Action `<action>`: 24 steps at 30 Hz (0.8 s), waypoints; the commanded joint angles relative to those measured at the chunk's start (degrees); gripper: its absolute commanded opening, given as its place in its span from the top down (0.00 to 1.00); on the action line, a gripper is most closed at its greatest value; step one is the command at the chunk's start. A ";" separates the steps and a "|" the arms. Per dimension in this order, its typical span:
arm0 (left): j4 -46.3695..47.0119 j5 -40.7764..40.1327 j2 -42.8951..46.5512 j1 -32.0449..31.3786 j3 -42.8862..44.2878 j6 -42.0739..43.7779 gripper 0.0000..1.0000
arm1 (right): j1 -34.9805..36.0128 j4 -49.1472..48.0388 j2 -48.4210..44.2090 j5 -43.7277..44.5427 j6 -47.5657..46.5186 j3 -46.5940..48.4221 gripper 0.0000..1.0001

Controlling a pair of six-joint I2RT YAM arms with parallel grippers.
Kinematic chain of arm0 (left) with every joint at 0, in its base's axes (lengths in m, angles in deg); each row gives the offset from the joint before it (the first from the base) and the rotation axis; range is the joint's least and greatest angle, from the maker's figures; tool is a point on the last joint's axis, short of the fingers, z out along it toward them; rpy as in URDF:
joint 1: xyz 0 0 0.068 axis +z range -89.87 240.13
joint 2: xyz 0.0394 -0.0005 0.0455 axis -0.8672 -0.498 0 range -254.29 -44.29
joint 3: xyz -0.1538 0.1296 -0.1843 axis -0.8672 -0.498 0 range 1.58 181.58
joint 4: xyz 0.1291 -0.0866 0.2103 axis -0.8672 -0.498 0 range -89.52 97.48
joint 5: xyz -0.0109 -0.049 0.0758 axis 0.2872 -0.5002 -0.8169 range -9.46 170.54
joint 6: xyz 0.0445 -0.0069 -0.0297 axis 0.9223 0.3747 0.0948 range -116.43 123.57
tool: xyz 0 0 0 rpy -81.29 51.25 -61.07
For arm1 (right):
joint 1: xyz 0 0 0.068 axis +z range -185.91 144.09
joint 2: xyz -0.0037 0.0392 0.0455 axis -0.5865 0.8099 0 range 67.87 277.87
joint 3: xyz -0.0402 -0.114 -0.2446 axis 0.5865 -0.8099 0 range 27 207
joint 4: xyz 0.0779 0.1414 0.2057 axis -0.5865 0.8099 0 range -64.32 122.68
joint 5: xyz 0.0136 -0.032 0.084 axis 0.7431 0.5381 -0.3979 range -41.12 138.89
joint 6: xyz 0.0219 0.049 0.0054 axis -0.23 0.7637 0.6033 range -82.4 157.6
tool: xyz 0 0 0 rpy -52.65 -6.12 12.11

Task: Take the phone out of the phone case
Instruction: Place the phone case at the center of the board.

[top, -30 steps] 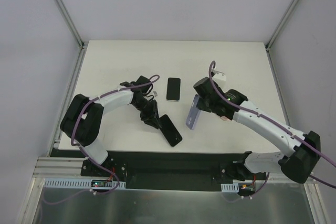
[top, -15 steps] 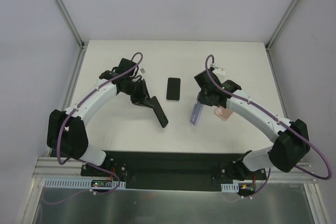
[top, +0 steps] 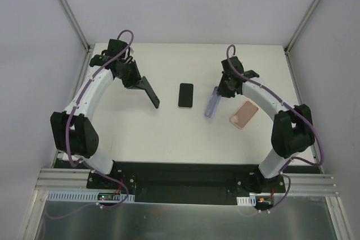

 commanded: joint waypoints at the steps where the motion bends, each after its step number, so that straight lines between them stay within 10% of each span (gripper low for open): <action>1: -5.07 -11.33 -5.42 1.12 9.57 3.61 1.00 | -5.56 -5.80 5.24 -8.47 -3.82 4.88 0.74; 4: -7.46 -15.90 -9.55 1.91 12.66 3.71 1.00 | -8.55 -3.26 8.85 -8.29 -4.35 8.03 0.45; 7: -7.28 -17.06 -11.75 2.96 14.50 2.30 1.00 | -9.61 1.13 8.51 -3.91 -4.53 9.10 0.36; 24: 24.76 8.32 -24.15 11.84 14.19 -7.71 1.00 | -6.01 1.84 -24.35 -1.79 -2.16 -24.18 0.32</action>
